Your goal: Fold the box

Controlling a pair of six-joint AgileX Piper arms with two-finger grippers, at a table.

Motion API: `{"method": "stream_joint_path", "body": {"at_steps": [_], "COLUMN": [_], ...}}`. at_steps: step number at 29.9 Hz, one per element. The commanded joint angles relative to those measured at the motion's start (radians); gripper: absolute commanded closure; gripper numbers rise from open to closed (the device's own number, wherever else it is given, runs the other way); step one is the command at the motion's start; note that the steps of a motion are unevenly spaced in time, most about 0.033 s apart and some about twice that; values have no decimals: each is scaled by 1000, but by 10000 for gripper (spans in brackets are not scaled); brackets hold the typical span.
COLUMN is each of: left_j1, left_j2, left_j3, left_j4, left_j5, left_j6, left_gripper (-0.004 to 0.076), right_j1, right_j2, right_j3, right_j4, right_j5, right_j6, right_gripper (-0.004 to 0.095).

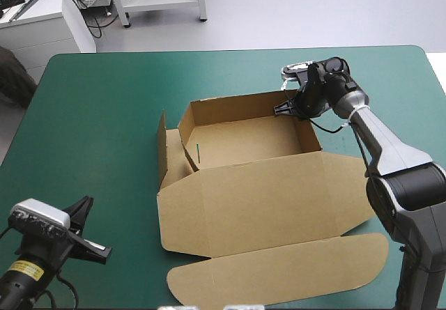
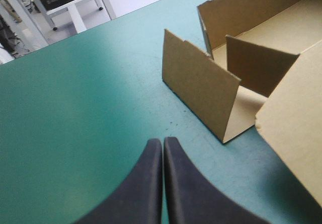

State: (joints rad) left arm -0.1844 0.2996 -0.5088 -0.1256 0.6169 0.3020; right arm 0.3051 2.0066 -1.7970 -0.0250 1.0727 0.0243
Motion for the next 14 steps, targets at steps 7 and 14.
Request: {"method": "stream_joint_path", "body": {"at_steps": [7, 14], "left_j1": [-3, -3], "left_j2": [-58, -60], "left_j3": [-10, -10], "left_j4": [151, 151], "left_j5": [-17, 1], "left_j6": [-142, -167], "left_gripper": [734, 734], "right_j1": [28, 28], "right_j2": [-18, -18], "right_j3": [-1, -153], "right_j4": [52, 49], "right_j5": [153, 181], "right_j6": [-24, -30], "right_gripper": [918, 702]}}
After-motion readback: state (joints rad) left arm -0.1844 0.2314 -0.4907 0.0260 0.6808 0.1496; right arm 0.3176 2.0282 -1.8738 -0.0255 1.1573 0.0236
